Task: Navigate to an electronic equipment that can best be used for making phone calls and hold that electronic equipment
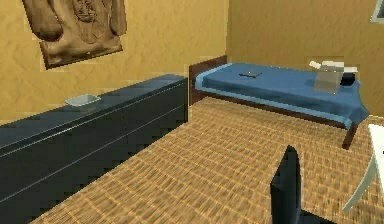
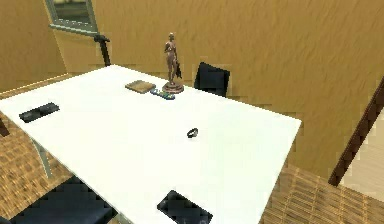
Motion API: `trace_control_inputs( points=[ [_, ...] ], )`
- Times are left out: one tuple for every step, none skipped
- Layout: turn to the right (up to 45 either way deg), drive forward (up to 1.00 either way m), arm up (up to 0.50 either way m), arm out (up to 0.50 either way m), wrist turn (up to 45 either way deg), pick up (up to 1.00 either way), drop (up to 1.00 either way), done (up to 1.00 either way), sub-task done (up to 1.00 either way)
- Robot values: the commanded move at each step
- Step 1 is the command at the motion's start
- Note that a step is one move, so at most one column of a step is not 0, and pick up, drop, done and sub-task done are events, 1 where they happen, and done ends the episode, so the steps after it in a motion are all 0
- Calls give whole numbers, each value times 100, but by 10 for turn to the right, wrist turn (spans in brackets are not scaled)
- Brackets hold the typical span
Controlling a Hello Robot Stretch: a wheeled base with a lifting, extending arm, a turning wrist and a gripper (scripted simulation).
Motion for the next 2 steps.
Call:
trace_control_inputs(
  points=[
    [0,0,0,0,0,100,0,0,0],
    [0,0,10,0,0,0,0,0,0]
  ],
)
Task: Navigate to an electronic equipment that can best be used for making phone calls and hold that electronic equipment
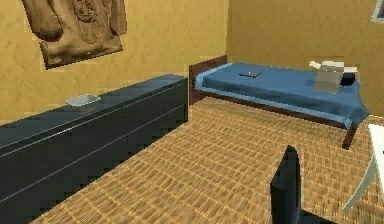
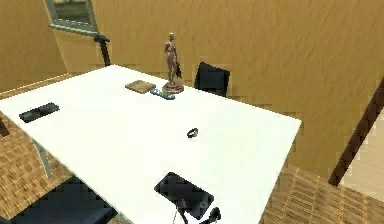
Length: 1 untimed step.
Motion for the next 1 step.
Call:
trace_control_inputs(
  points=[
    [0,0,0,0,0,0,0,100,0]
  ],
)
